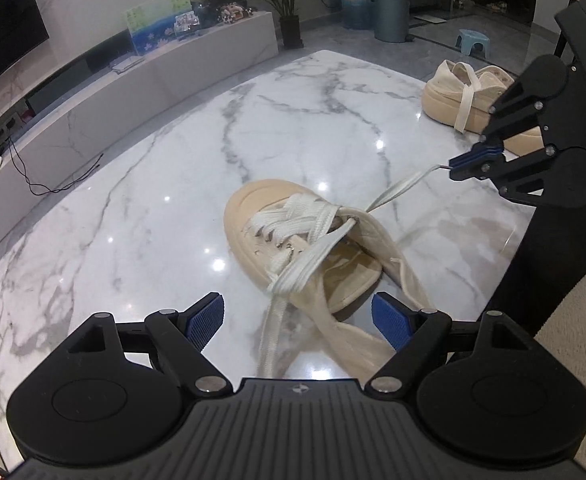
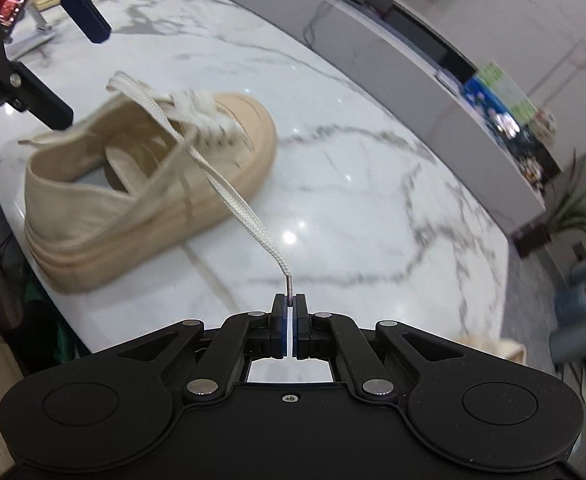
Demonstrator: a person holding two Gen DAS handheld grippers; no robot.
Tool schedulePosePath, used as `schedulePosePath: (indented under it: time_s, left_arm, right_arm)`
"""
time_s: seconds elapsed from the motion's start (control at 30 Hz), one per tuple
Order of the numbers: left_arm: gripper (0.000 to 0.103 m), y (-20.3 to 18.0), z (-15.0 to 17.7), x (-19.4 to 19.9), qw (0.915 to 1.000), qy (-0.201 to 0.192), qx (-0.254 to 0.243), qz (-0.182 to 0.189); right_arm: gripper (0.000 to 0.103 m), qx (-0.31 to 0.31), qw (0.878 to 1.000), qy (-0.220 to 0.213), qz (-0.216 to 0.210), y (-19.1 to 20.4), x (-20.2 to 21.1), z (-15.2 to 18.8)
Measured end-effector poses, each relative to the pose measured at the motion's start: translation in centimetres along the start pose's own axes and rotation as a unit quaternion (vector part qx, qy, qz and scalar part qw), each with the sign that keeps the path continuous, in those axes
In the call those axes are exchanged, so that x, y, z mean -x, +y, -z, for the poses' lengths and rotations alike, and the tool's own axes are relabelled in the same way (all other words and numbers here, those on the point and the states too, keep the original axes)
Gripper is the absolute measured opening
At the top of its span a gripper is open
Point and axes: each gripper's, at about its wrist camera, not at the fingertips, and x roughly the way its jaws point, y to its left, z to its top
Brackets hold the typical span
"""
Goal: Lace up shoes with both hands
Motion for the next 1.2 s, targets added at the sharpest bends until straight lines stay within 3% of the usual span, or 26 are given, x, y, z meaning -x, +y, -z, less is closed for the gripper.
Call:
schedulePosePath:
  time_s: [0.53,0.77,1.07,1.13,1.2]
  left_arm:
    - [0.081,0.1,0.1,-0.5,0.9992,0.001,0.035,-0.016]
    - [0.081,0.2,0.0,-0.4,0.9986,0.000,0.050,-0.021]
    - [0.081,0.1,-0.3,-0.2,0.9976,-0.003,0.066,-0.020]
    - [0.081,0.0,-0.4,-0.2,0.9975,-0.003,0.066,-0.025]
    - [0.081,0.0,-0.6,-0.2,0.9973,-0.003,0.069,-0.028]
  right_arm:
    - [0.001,-0.072,0.994,0.071,0.043,-3.0,-0.6,5.7]
    - [0.001,-0.078,0.995,0.060,0.029,-2.7,0.1,5.7]
    - [0.002,-0.125,0.992,0.012,0.013,-2.9,1.4,3.4]
    - [0.006,-0.141,0.990,-0.001,0.006,-3.0,1.7,2.8]
    - [0.017,-0.151,0.988,-0.010,0.010,-3.1,1.9,2.2]
